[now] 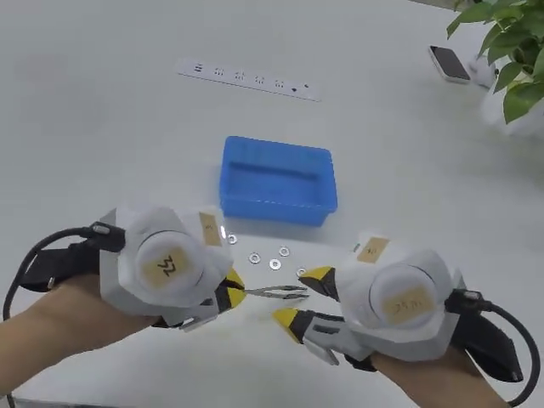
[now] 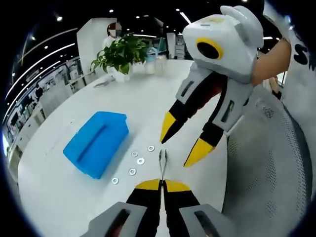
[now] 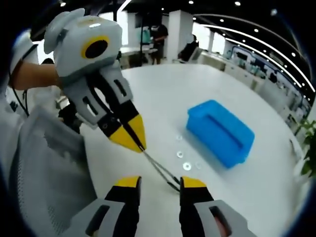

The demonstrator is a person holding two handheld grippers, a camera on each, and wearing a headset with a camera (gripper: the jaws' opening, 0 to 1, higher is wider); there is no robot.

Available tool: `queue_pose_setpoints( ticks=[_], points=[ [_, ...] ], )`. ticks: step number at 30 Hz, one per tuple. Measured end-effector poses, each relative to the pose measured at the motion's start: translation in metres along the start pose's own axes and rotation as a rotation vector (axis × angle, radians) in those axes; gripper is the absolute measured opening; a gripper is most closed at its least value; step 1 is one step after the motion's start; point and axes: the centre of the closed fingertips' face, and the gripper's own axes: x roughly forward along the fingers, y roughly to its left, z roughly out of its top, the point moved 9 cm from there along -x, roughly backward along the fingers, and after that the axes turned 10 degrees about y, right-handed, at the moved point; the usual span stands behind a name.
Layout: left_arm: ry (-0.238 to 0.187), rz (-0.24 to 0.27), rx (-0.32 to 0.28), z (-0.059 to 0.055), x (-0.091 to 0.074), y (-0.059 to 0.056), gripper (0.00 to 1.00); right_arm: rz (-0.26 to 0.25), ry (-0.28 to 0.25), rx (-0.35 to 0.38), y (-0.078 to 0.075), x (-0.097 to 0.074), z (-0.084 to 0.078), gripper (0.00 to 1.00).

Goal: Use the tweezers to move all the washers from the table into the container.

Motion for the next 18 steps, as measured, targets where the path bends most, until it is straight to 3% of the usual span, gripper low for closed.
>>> queue_pose_setpoints(
  ticks=[5, 12, 18],
  points=[
    [-0.042, -0.006, 0.005, 0.014, -0.018, -0.006, 0.00, 0.013, -0.009, -0.044, 0.003, 0.003, 0.007, 0.24],
    [-0.056, -0.001, 0.070, 0.027, -0.031, -0.010, 0.00, 0.030, -0.013, -0.176, 0.010, 0.012, 0.016, 0.13],
    [-0.047, -0.023, 0.111, 0.029, -0.032, -0.011, 0.00, 0.072, -0.025, -0.241, 0.016, 0.018, 0.024, 0.09]
  ],
)
